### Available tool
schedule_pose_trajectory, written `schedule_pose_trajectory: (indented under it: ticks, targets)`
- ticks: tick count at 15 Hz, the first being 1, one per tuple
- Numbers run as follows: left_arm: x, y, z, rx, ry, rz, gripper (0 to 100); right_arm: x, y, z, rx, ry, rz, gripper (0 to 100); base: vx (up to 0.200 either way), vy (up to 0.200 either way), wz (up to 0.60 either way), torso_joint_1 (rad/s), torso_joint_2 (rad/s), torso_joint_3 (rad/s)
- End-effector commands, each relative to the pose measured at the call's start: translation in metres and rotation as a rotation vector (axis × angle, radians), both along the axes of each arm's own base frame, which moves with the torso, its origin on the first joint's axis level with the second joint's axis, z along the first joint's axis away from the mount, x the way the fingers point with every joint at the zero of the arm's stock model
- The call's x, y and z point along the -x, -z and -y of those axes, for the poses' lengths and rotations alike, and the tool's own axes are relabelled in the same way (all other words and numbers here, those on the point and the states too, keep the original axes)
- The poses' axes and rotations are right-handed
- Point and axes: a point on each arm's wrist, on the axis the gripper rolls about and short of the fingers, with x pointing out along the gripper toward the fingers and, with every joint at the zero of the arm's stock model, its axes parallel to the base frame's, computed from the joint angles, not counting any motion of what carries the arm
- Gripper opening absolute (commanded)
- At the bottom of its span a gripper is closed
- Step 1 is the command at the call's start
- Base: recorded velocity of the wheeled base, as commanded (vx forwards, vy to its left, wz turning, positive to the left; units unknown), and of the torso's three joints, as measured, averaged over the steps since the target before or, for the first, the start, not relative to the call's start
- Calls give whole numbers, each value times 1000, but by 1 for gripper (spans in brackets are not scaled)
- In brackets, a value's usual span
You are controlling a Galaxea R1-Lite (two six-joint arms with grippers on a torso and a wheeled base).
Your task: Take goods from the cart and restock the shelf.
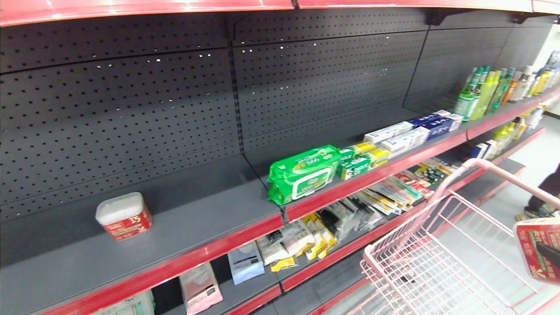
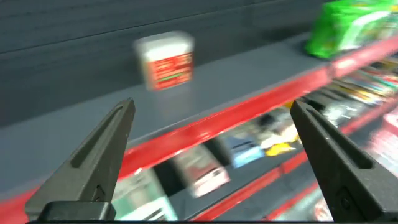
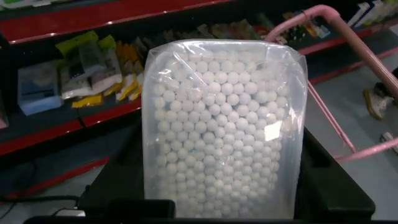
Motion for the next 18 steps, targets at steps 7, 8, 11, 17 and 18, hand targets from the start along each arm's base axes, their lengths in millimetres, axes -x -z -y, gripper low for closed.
schedule_pose_trajectory:
  ticks: [7, 8, 11, 17, 18]
  targets:
    - [0, 0, 0, 2, 0, -1, 100, 2, -1, 0, 0, -1, 14, 0, 0, 0, 600, 2, 2, 4]
    - [0, 0, 0, 2, 0, -1, 100, 2, -1, 0, 0, -1, 14, 0, 0, 0, 600, 7, 12, -7]
    - [0, 0, 0, 2, 0, -1, 100, 3, -1, 0, 1, 2, 18, 0, 0, 0, 600, 1, -1, -2]
    - [-17, -63, 2, -58, 131, -67, 100, 65, 21, 1, -8, 18, 252, 0, 0, 0, 0, 0, 0, 0]
    - [-54, -114, 3, 40, 123, -141, 100, 72, 26, 1, -7, 8, 281, 0, 0, 0, 0, 0, 0, 0]
